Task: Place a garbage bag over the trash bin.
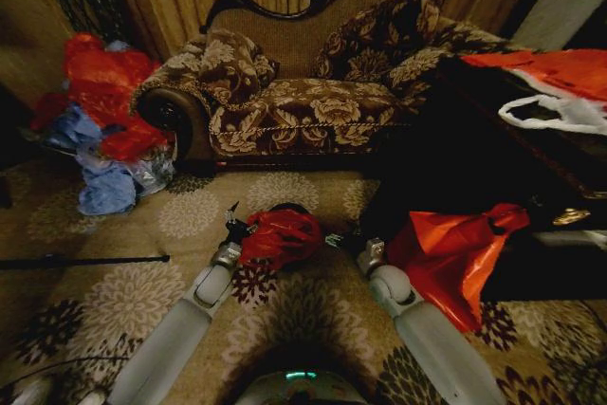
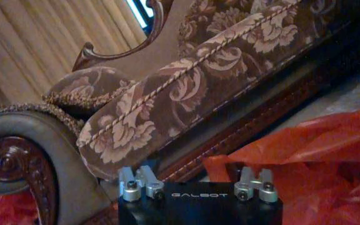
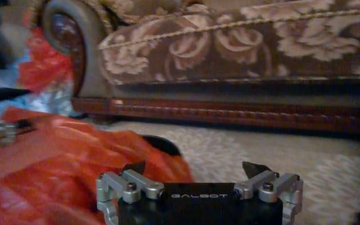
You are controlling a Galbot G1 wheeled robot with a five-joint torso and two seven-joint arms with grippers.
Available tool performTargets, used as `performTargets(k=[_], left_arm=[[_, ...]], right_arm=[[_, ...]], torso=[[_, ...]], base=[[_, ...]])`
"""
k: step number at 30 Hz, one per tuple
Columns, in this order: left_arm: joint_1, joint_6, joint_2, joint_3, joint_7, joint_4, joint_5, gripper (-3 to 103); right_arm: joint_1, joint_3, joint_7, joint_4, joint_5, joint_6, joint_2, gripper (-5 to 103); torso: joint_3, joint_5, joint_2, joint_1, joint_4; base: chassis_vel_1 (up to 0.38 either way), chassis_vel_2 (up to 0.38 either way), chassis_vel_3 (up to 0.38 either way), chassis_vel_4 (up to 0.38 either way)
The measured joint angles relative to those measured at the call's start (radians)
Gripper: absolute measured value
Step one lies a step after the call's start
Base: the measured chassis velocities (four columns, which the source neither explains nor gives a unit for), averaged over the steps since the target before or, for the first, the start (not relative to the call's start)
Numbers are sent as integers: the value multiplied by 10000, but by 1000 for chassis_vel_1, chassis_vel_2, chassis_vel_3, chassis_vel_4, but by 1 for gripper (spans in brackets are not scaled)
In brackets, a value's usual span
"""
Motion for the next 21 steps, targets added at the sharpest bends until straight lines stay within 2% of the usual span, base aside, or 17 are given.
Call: performTargets(k=[2,5,6,9,12,14,15,18,20,21], left_arm=[[0,37,0,3,-19,-23,-27,72],[-39,219,31,32,-108,-113,-139,56],[-39,219,31,32,-108,-113,-139,56],[-113,280,47,40,-121,-116,-180,39],[-143,311,39,57,-125,-116,-205,32],[-152,317,-8,80,-125,-116,-205,22],[-152,317,-8,80,-125,-116,-205,22],[-89,323,-40,85,-124,-162,-205,6],[-73,323,-52,85,-121,-162,-204,6],[-53,322,-80,81,-112,-162,-203,2]], right_arm=[[1,-55,0,53,-2,-14,0,100],[2,-502,-6,221,-36,-70,62,100],[2,-502,-6,221,-36,-70,62,100],[144,-919,-5,52,-177,-71,350,100],[357,-1255,-4,-211,-356,-59,507,100],[791,-1481,-21,-859,-1061,213,770,100],[791,-1481,-21,-859,-1061,213,770,100],[1256,-1561,-54,-1344,-1630,423,900,100],[1335,-1602,-55,-1399,-1654,424,901,100],[1476,-1673,-58,-1549,-1733,434,908,100]], torso=[[0,0,0,0,0],[0,0,0,0,0],[0,0,0,0,0],[0,0,0,0,-1],[0,1,0,0,-1],[1,1,0,0,0],[1,1,0,0,0],[1,-1,0,0,0],[0,-1,0,0,0],[0,-1,0,0,0]], base=[[0,0,0,0],[0,0,0,0],[0,0,0,0],[0,0,0,0],[0,0,0,0],[0,0,0,0],[0,0,0,0],[0,0,0,0],[0,0,0,0],[0,0,0,0]])
